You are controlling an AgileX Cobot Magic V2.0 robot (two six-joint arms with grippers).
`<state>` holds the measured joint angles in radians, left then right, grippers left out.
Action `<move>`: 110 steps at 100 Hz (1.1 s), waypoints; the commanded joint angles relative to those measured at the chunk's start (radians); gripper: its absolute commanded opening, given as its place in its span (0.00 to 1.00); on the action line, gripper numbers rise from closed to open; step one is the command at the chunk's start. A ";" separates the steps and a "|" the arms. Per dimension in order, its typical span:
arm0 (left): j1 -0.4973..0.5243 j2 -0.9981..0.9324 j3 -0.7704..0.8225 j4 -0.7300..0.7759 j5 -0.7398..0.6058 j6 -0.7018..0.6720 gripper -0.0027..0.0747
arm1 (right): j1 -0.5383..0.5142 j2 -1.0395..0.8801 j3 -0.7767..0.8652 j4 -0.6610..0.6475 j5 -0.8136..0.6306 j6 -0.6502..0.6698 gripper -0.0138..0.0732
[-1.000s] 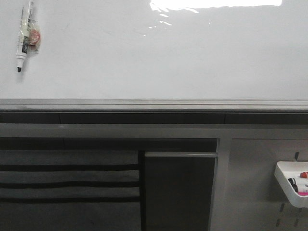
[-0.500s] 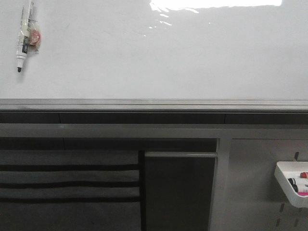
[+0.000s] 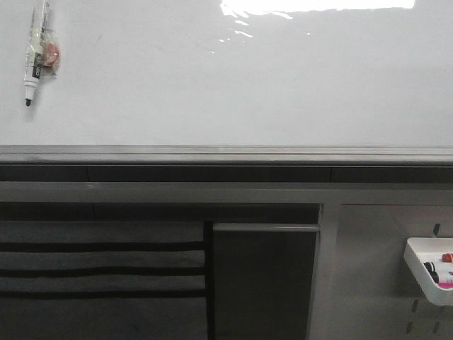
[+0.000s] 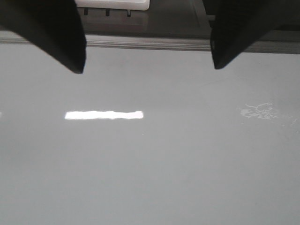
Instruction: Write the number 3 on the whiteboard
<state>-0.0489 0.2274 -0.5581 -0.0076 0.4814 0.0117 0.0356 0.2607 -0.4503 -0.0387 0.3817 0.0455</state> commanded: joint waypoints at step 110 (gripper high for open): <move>-0.183 1.015 -0.275 -0.009 -0.323 0.041 0.79 | 0.006 0.259 -0.209 0.326 0.169 -0.333 0.73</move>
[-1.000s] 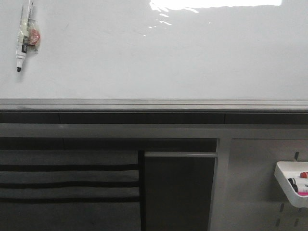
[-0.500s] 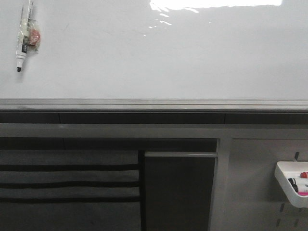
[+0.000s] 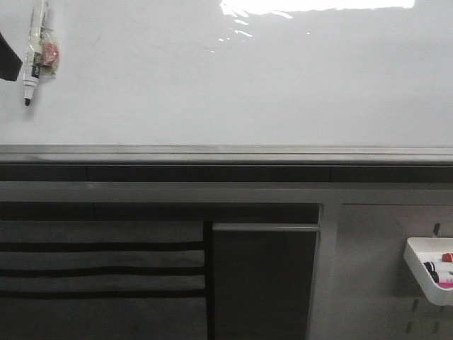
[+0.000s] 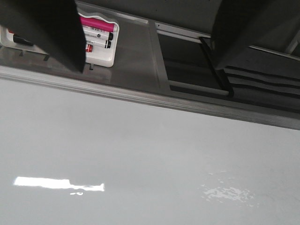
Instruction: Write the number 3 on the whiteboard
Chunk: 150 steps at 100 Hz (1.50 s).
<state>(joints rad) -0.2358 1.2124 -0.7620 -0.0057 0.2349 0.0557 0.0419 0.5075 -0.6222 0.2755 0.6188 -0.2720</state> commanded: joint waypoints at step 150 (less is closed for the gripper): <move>0.000 0.202 -0.180 -0.008 -0.132 -0.003 0.04 | 0.000 0.012 -0.038 0.037 -0.072 -0.015 0.73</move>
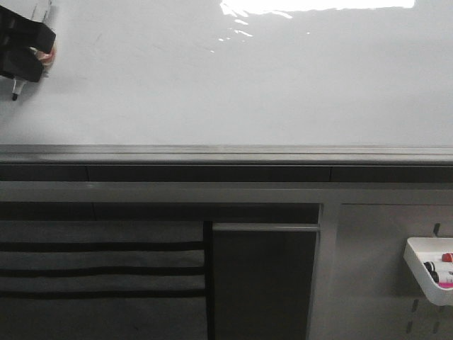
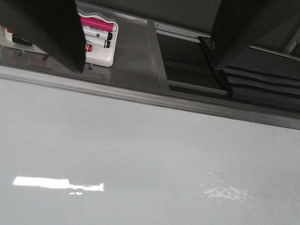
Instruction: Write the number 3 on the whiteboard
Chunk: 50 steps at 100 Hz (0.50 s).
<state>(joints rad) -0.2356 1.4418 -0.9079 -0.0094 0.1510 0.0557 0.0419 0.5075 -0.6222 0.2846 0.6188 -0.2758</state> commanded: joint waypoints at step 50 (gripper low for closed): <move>-0.146 -0.204 -0.154 -0.169 0.662 0.485 0.01 | 0.000 0.247 -0.239 0.506 0.354 -0.403 0.73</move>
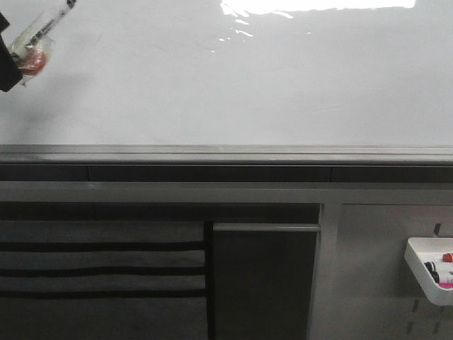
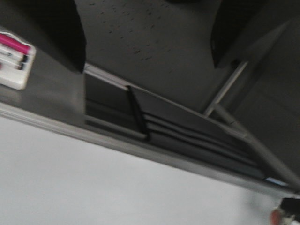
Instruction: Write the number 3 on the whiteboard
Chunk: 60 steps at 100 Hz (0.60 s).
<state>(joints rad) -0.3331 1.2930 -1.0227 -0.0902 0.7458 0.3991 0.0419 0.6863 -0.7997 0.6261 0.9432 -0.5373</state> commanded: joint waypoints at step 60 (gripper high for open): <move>-0.475 -0.102 -0.049 -0.266 0.194 0.417 0.01 | 0.481 0.429 -0.254 0.109 -0.012 -0.541 0.73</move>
<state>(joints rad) -0.7729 1.2176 -1.0371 -0.3245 0.9793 0.8074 0.4647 1.0966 -1.0047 0.7310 1.0126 -1.0524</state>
